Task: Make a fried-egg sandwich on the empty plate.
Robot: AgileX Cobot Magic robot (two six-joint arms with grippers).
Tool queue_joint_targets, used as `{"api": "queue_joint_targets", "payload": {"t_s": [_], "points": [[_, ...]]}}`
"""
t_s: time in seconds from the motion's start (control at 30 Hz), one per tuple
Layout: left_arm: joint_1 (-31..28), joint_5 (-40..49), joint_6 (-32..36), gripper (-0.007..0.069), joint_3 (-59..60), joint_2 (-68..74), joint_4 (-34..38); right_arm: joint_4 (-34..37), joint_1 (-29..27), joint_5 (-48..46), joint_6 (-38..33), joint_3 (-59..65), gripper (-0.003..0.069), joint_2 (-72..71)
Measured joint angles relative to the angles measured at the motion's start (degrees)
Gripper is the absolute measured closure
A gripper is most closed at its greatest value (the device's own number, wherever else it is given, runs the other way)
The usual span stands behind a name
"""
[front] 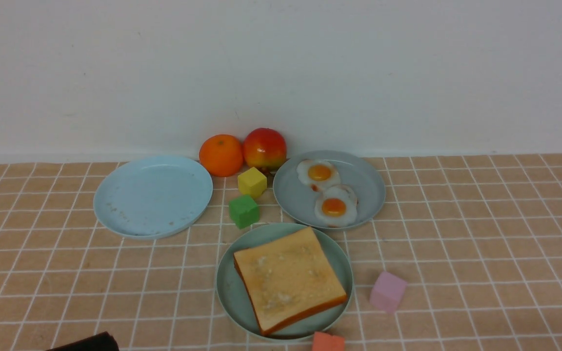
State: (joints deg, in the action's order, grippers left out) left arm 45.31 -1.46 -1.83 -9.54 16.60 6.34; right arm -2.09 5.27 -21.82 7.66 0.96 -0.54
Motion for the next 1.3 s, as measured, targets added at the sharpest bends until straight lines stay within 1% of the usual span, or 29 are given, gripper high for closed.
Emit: {"api": "queue_joint_targets", "payload": {"t_s": [0.13, 0.2, 0.23, 0.3, 0.33, 0.37, 0.4, 0.5, 0.6, 0.67, 0.7, 0.73, 0.77, 0.83, 0.97, 1.3], "points": [[-0.3, -0.1, 0.1, 0.061, 0.0, 0.0, -0.1, 0.0, 0.0, 0.0, 0.0, 0.0, 0.0658, 0.0], [-2.3, -0.2, -0.1, 0.0622, 0.0, -0.1, -0.2, 0.0, 0.0, 0.0, 0.0, 0.0, 0.0657, 0.0], [-4.8, -0.3, -0.2, 0.0638, 0.3, -0.6, -0.2, 0.0, 0.0, 0.0, 0.0, 0.0, 0.0656, 0.0], [-10.9, -0.4, -0.4, 0.0638, 1.3, -2.0, -0.2, 0.0, 0.0, 0.0, 0.0, 0.0, 0.0655, 0.0], [-11.6, -0.4, -0.4, 0.0638, 1.5, -2.2, -0.2, 0.0, 0.0, 0.0, 0.0, 0.0, 0.0655, 0.0], [-18.4, -0.5, -0.5, 0.0638, 3.1, -4.2, -0.2, 0.0, 0.0, 0.0, 0.0, 0.0, 0.0653, 0.0], [-20.8, -0.5, -0.5, 0.0638, 3.8, -5.0, -0.2, 0.0, 0.0, 0.0, 0.0, 0.0, 0.0652, 0.0], [-32.7, -0.1, -1.2, 0.0638, 8.1, -10.6, -0.2, 0.0, 0.0, 0.0, 0.0, 0.0, 0.0648, 0.0], [-40.6, 4.0, -2.7, 0.0638, 10.7, -15.8, -0.2, 0.0, 0.0, 0.0, 0.0, 0.0, 0.0645, 0.0], [-44.1, 11.3, -3.8, 0.0638, 10.9, -17.1, -0.2, 0.0, 0.0, 0.0, 0.0, 0.0, 0.0644, -0.1], [-45.1, 14.4, -4.0, 0.0638, 11.0, -17.2, -0.2, 0.0, 0.0, 0.0, 0.0, 0.0, 0.0643, -0.1], [-45.1, 15.1, -4.0, 0.0638, 11.0, -17.2, -0.2, 0.0, 0.0, 0.0, 0.0, 0.0, 0.0643, -0.1], [-45.9, 20.2, -4.3, 0.0638, 11.2, -17.2, -0.2, 0.0, 0.0, 0.0, 0.0, 0.0, 0.0641, -0.1], [-46.2, 23.0, -4.8, 0.0638, 11.3, -17.2, -0.1, 0.0, 0.0, 0.0, 0.0, 0.0, 0.0638, -0.1], [-46.4, 23.1, -6.0, 0.0638, 11.3, -17.2, -0.1, 0.0, 0.0, 0.0, 0.0, 0.0, 0.0635, -0.1], [-46.4, 23.1, -6.5, 0.0638, 11.3, -17.2, -0.1, 0.0, 0.0, 0.0, 0.0, 0.0, 0.0627, -0.1]]}}
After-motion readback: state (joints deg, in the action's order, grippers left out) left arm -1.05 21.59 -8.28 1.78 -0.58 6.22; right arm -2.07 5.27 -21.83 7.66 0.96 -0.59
